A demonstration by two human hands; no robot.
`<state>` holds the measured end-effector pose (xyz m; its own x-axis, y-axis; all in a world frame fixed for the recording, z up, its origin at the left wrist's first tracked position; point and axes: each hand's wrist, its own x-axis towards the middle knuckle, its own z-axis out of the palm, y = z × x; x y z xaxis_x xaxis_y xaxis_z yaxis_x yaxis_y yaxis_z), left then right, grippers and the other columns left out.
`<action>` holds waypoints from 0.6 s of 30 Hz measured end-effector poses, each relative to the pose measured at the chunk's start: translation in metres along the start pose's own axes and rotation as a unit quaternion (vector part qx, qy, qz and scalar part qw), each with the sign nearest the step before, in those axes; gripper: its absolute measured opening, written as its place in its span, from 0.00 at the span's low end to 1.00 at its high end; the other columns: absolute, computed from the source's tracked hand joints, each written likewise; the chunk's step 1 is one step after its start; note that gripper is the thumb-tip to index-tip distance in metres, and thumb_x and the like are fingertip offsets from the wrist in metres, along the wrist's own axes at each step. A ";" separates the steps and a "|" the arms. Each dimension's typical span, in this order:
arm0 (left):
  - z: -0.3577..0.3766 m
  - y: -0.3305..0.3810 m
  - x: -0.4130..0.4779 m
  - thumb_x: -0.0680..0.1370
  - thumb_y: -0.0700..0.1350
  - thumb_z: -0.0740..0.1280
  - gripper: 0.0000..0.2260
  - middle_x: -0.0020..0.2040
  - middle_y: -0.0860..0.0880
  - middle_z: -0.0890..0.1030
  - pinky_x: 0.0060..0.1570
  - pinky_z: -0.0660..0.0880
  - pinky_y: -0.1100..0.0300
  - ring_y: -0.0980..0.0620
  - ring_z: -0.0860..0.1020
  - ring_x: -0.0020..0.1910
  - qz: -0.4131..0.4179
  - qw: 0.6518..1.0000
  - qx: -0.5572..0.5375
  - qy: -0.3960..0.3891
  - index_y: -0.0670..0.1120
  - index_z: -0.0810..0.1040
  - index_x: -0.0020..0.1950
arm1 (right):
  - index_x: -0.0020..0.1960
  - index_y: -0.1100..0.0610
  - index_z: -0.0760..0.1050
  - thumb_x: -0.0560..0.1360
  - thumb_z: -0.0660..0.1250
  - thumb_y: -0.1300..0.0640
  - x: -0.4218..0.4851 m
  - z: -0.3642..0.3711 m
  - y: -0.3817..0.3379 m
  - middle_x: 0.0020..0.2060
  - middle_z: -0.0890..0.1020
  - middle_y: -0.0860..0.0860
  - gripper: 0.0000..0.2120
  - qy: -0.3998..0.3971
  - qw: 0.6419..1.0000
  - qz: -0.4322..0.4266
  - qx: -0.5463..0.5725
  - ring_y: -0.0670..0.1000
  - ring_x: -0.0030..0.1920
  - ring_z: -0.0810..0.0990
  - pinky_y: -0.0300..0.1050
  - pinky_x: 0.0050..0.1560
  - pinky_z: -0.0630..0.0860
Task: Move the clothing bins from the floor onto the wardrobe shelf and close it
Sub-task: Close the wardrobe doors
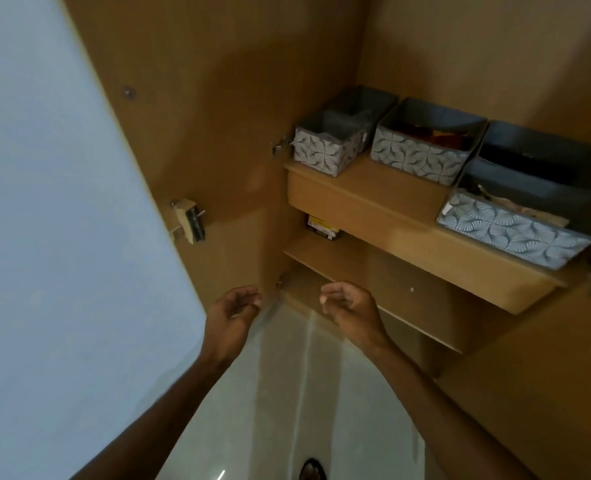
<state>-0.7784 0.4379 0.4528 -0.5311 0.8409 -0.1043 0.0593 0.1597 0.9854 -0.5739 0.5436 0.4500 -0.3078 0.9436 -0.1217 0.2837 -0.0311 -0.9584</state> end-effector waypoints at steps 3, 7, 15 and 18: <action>-0.014 0.001 -0.030 0.76 0.41 0.70 0.11 0.51 0.50 0.85 0.58 0.77 0.56 0.53 0.82 0.53 0.015 1.000 0.004 -0.013 0.46 0.81 0.59 | 0.45 0.52 0.80 0.71 0.71 0.57 -0.040 0.006 -0.006 0.39 0.83 0.53 0.04 0.022 1.000 -0.015 0.004 0.51 0.41 0.82 0.49 0.46 0.78; -0.016 0.009 -0.079 0.77 0.41 0.69 0.11 0.52 0.49 0.84 0.50 0.77 0.67 0.54 0.81 0.52 0.041 0.998 -0.004 -0.055 0.46 0.81 0.59 | 0.45 0.54 0.80 0.71 0.71 0.58 -0.112 -0.001 -0.013 0.40 0.83 0.59 0.03 0.064 0.998 -0.014 -0.005 0.55 0.40 0.81 0.50 0.43 0.78; 0.046 0.029 -0.163 0.76 0.37 0.70 0.10 0.49 0.48 0.84 0.46 0.77 0.67 0.55 0.81 0.49 0.076 0.981 -0.027 -0.175 0.43 0.81 0.57 | 0.44 0.52 0.79 0.72 0.71 0.56 -0.243 -0.076 -0.010 0.39 0.82 0.55 0.02 0.153 0.987 -0.004 -0.044 0.53 0.39 0.80 0.49 0.41 0.77; 0.084 0.037 -0.199 0.76 0.37 0.70 0.10 0.50 0.48 0.84 0.48 0.77 0.67 0.54 0.81 0.50 0.087 0.968 -0.025 -0.233 0.44 0.81 0.57 | 0.46 0.56 0.79 0.74 0.70 0.58 -0.291 -0.116 -0.002 0.41 0.83 0.58 0.02 0.204 0.978 0.015 -0.039 0.51 0.38 0.79 0.44 0.39 0.75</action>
<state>-0.5993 0.3203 0.4983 -0.0772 0.9967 0.0252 0.0670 -0.0200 0.9976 -0.3794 0.3076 0.5174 0.0846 0.9962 -0.0206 0.3597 -0.0498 -0.9317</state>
